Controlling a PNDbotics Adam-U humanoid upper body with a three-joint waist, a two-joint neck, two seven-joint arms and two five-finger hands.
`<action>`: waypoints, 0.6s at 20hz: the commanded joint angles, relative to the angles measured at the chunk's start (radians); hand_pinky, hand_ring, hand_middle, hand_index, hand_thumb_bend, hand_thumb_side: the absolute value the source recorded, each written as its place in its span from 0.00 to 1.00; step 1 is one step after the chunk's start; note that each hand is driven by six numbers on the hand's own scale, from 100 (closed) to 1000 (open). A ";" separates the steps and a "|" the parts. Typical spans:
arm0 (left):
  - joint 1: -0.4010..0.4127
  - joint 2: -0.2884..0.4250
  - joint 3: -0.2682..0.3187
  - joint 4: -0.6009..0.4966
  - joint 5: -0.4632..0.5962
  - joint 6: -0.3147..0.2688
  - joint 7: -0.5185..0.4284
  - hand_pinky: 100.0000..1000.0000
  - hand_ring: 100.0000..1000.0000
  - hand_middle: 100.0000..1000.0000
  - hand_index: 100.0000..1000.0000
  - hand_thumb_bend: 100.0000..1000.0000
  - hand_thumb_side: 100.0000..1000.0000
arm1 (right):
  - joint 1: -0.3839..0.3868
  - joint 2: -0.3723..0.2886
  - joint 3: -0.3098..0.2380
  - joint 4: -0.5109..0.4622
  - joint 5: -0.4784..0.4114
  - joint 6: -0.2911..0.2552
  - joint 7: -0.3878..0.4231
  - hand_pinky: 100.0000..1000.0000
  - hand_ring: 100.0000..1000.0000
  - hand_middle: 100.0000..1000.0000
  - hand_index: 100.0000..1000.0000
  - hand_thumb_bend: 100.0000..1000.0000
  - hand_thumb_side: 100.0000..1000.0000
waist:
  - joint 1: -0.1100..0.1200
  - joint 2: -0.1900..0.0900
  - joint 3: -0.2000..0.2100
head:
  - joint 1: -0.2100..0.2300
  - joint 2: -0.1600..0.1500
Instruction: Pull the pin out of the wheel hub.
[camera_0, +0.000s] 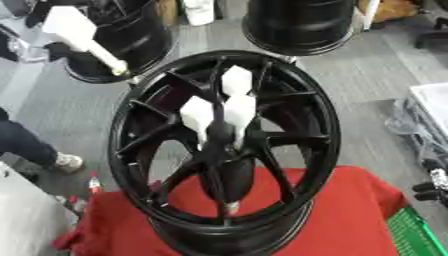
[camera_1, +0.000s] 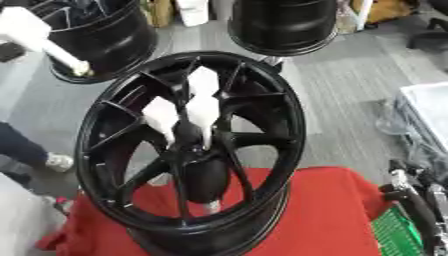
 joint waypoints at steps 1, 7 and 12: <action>0.045 0.057 0.062 0.061 -0.101 -0.291 -0.286 0.46 0.20 0.42 0.64 0.20 0.12 | -0.008 -0.003 -0.006 -0.016 -0.007 -0.001 -0.005 0.48 0.50 0.75 0.74 0.00 0.65 | -0.003 -0.003 0.001 | -0.003 -0.014; 0.065 -0.049 0.038 0.170 -0.396 -0.317 -0.208 0.54 0.38 0.71 0.83 0.39 0.38 | -0.016 0.006 0.000 -0.017 -0.007 0.000 0.000 0.48 0.50 0.75 0.74 0.00 0.66 | -0.010 0.010 -0.013 | -0.001 -0.014; 0.062 -0.083 0.018 0.193 -0.570 -0.338 -0.079 0.54 0.38 0.71 0.83 0.39 0.38 | -0.016 0.008 0.000 -0.018 -0.008 0.001 0.000 0.48 0.50 0.75 0.74 0.00 0.66 | -0.011 0.013 -0.017 | 0.001 -0.014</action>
